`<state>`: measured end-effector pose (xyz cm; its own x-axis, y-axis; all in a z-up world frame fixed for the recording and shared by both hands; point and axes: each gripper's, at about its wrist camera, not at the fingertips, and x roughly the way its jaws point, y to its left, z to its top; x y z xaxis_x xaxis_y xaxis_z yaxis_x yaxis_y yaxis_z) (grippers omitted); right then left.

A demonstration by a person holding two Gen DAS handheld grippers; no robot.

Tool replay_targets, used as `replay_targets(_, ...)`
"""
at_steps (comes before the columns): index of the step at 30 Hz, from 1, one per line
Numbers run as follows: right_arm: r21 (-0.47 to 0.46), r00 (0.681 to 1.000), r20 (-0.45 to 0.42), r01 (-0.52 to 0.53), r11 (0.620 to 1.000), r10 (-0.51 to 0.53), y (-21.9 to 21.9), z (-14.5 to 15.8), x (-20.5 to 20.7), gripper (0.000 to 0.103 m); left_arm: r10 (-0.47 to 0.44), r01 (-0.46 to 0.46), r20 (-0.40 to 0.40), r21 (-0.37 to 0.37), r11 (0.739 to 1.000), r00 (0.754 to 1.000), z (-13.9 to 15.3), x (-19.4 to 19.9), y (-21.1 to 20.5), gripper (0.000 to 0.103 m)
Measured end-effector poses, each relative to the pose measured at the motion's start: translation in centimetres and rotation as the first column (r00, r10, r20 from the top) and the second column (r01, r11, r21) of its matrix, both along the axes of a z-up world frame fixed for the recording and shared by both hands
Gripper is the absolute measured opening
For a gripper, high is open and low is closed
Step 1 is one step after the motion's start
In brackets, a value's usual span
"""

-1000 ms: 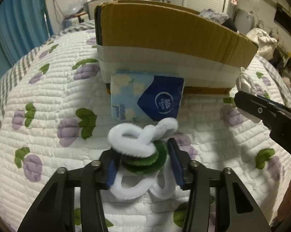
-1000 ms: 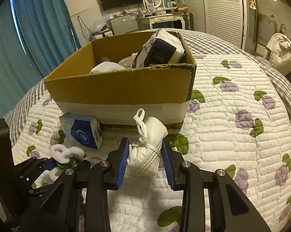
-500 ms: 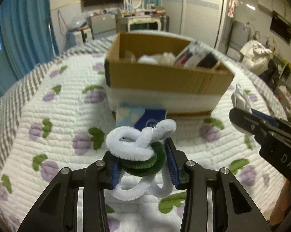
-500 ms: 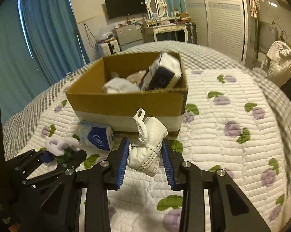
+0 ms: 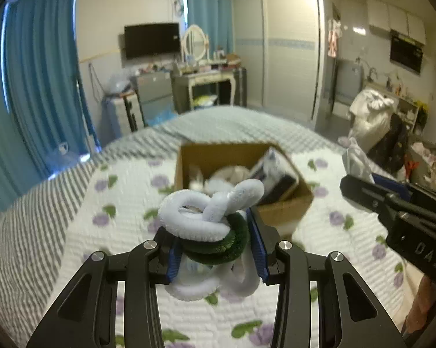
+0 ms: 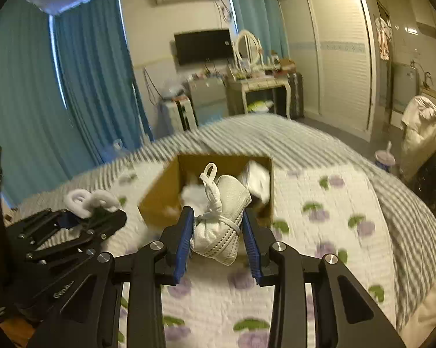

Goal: Organize soft objects
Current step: 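Grasp the pipe-cleaner toy with the left gripper while the right grasps the white mask, then lower the pipe-cleaner toy and white mask into the box and open both grippers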

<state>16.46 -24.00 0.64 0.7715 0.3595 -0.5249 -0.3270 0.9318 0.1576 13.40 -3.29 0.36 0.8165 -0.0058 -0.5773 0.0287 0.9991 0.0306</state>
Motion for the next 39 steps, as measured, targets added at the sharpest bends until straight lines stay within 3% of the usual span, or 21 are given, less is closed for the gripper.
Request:
replay_targets(6, 0.003, 0.996, 0.073, -0.041, 0.999, 0.041, 0.9, 3.7, 2.8, 0.034, -0.009, 0.007, 0.064, 0.035, 0.999, 0.998, 2.4, 2.8, -0.3, 0.04)
replay_targets(14, -0.034, 0.995, 0.075, -0.064, 0.997, 0.067, 2.5, 4.6, 8.4, 0.034, -0.02, 0.019, 0.066, 0.021, 1.0, 0.998, 2.5, 8.1, 0.1, 0.04)
replay_targets(24, -0.093, 0.998, -0.014, -0.064, 0.994, 0.063, 4.4, -0.9, 15.7, 0.034, -0.002, 0.002, -0.004, 0.044, 0.999, 1.0, -2.5, 14.0, 0.8, 0.04)
replay_targets(33, -0.024, 0.991, -0.109, -0.086, 0.996, 0.083, 4.2, -5.4, 19.2, 0.035, -0.013, 0.016, -0.045, 0.069, 0.998, 0.999, -5.7, 15.8, 0.3, 0.04)
replay_targets(36, 0.008, 0.989, -0.12, -0.082, 0.997, 0.082, 3.9, -5.8, 19.9, 0.043, -0.019, 0.022, -0.051, 0.066, 0.998, 0.999, -5.7, 16.0, 0.2, 0.042)
replay_targets(38, 0.018, 0.989, -0.124, -0.082, 0.996, 0.084, 3.8, -5.6, 19.9, 0.06, -0.031, 0.033, -0.044, 0.052, 0.998, 0.999, -5.4, 15.7, 0.1, 0.043)
replay_targets(39, 0.017, 0.992, -0.109, -0.068, 0.998, 0.07, 3.6, -5.2, 19.7, 0.062, -0.028, 0.03, -0.042, 0.054, 0.998, 0.999, -5.1, 15.5, 0.0, 0.047)
